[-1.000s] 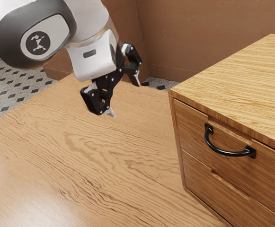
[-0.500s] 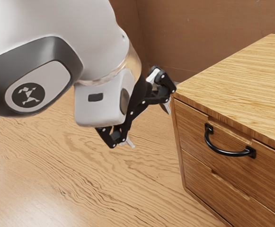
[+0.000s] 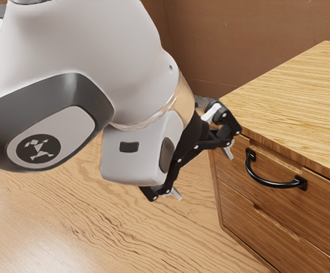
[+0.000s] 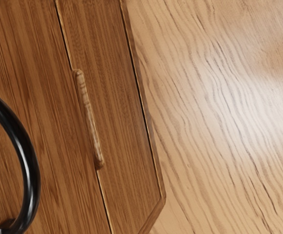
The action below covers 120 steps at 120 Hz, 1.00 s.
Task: Pull the drawer handle with one arm to open the drawer
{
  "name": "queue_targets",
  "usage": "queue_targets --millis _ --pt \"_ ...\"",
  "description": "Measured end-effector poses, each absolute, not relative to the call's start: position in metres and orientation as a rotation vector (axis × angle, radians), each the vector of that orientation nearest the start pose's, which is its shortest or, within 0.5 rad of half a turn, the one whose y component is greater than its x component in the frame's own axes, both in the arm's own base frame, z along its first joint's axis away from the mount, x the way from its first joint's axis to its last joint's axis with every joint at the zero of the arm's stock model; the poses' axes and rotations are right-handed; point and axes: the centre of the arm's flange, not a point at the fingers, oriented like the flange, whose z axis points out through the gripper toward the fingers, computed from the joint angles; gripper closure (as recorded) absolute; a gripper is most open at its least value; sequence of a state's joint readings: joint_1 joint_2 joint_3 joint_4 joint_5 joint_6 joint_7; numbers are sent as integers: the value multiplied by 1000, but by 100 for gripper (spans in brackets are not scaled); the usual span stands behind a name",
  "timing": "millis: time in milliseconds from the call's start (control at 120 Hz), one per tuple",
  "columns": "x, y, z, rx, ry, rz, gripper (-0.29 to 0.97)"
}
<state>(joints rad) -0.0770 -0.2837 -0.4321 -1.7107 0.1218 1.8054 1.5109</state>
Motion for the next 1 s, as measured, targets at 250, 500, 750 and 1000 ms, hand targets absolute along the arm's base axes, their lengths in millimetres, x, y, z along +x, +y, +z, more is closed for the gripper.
queue_targets --millis 250,500,750,1000 --pt "424 -279 700 -1408 2353 -302 0" --pt "439 -279 687 -1418 2357 -306 0" --pt "452 -280 674 -1414 2355 -286 0" --pt "462 -279 661 -1423 2357 -279 0"
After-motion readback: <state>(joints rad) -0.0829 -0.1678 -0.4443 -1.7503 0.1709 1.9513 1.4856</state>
